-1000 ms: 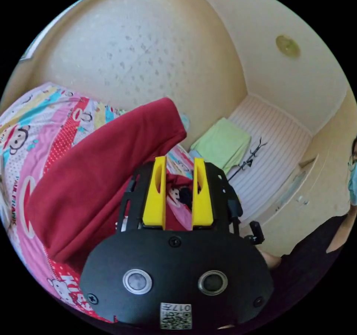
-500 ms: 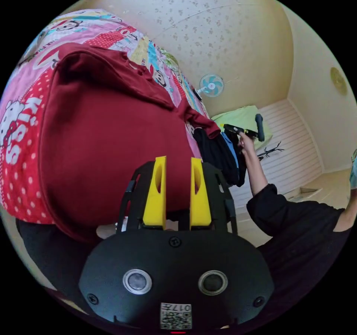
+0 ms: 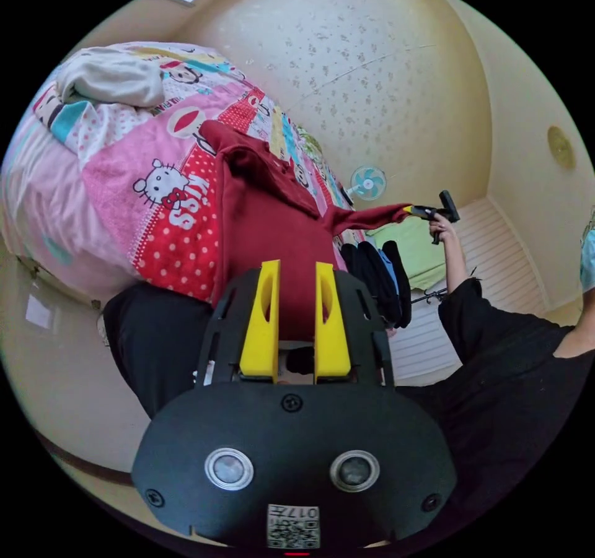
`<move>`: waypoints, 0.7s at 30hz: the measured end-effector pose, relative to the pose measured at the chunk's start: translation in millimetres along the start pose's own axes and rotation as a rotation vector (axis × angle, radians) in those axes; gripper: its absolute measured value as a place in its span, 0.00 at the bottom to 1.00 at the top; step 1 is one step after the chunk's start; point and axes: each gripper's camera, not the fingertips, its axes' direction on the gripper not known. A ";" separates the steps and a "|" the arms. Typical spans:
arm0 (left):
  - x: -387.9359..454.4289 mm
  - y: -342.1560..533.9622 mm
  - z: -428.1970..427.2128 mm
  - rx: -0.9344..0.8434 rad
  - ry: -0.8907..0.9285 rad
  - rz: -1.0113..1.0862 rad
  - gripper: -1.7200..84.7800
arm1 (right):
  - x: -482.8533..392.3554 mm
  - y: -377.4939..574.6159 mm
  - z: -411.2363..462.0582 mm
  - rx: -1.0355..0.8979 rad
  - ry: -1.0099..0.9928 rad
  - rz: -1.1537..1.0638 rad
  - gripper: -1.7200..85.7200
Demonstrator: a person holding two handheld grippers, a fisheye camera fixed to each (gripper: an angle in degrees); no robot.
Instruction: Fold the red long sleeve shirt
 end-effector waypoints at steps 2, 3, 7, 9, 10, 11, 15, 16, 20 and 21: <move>-5.5 10.5 0.5 0.004 0.005 -0.016 0.12 | -30.9 -36.9 -30.3 0.012 -0.101 -0.099 0.07; -9.1 16.6 1.9 0.003 0.012 -0.030 0.12 | -40.2 -48.2 -33.6 0.012 -0.134 -0.123 0.07; -19.6 26.0 13.0 -0.021 0.026 -0.070 0.14 | -97.0 -126.7 -17.3 0.074 -0.519 -0.252 0.13; -21.4 23.8 16.7 -0.042 0.009 -0.073 0.15 | -98.8 -128.0 -14.8 0.228 -0.596 -0.222 0.14; -20.5 21.9 16.5 -0.045 -0.010 -0.060 0.15 | -95.9 -117.8 -8.3 0.302 -0.618 -0.211 0.15; -19.8 20.9 16.0 -0.043 -0.024 -0.052 0.15 | -89.7 -103.3 6.7 0.320 -0.625 -0.187 0.15; -24.9 7.8 29.9 -0.104 -0.147 -0.016 0.17 | -62.9 -24.2 95.5 0.193 -0.475 -0.088 0.17; -28.7 1.2 40.0 -0.124 -0.185 -0.009 0.18 | -53.3 13.6 133.5 0.152 -0.364 -0.036 0.17; -32.0 -19.6 85.2 -0.185 -0.262 0.041 0.18 | -36.9 159.8 262.0 0.063 -0.050 0.109 0.17; -31.9 -23.0 105.5 -0.229 -0.274 0.041 0.18 | -36.0 177.6 280.0 0.049 -0.051 0.135 0.17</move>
